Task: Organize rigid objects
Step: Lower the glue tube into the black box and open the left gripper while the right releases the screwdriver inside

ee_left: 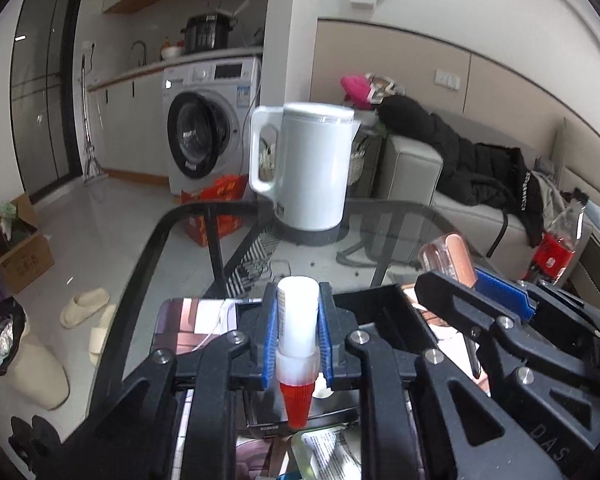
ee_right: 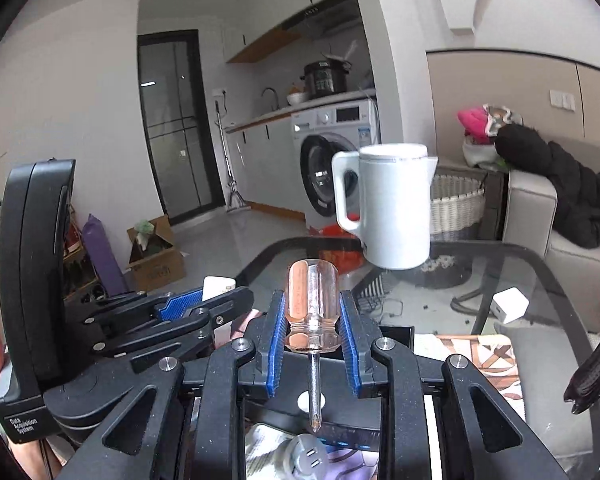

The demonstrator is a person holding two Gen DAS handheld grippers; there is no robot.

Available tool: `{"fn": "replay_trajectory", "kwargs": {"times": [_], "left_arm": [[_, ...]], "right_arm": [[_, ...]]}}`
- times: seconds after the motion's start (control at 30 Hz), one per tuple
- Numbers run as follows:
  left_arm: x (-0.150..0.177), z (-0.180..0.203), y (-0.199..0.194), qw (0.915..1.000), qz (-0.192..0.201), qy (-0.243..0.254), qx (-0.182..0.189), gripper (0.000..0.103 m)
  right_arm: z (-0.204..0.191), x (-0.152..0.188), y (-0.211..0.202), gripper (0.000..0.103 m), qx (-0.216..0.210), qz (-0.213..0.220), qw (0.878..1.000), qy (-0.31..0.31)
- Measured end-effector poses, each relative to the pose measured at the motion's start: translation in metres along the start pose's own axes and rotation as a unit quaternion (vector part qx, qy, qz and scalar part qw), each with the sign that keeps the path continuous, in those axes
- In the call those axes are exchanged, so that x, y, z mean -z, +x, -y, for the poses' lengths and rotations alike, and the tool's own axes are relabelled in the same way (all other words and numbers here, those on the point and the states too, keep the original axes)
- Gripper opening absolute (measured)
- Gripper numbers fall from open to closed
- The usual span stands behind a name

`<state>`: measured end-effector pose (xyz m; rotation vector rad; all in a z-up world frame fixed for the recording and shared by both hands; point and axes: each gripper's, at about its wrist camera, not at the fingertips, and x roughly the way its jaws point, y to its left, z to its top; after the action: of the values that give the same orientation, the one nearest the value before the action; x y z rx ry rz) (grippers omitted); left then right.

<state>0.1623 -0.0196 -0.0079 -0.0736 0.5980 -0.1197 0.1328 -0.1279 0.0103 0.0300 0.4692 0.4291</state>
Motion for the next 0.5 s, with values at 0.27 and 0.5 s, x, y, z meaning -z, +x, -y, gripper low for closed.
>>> {"fn": "replay_trajectory", "kwargs": {"times": [0.27,0.5], "left_arm": [[0.006,-0.003,0.045,0.9968,-0.078,-0.015,-0.006,0.015],[0.018,0.0,0.066,0.9913,-0.131,-0.012,-0.007,0.015]], "right_arm": [[0.031,0.009,0.058,0.024,0.016,-0.093,0.995,0.042],[0.048,0.037,0.088,0.024,0.016,-0.173,0.983,0.067]]}}
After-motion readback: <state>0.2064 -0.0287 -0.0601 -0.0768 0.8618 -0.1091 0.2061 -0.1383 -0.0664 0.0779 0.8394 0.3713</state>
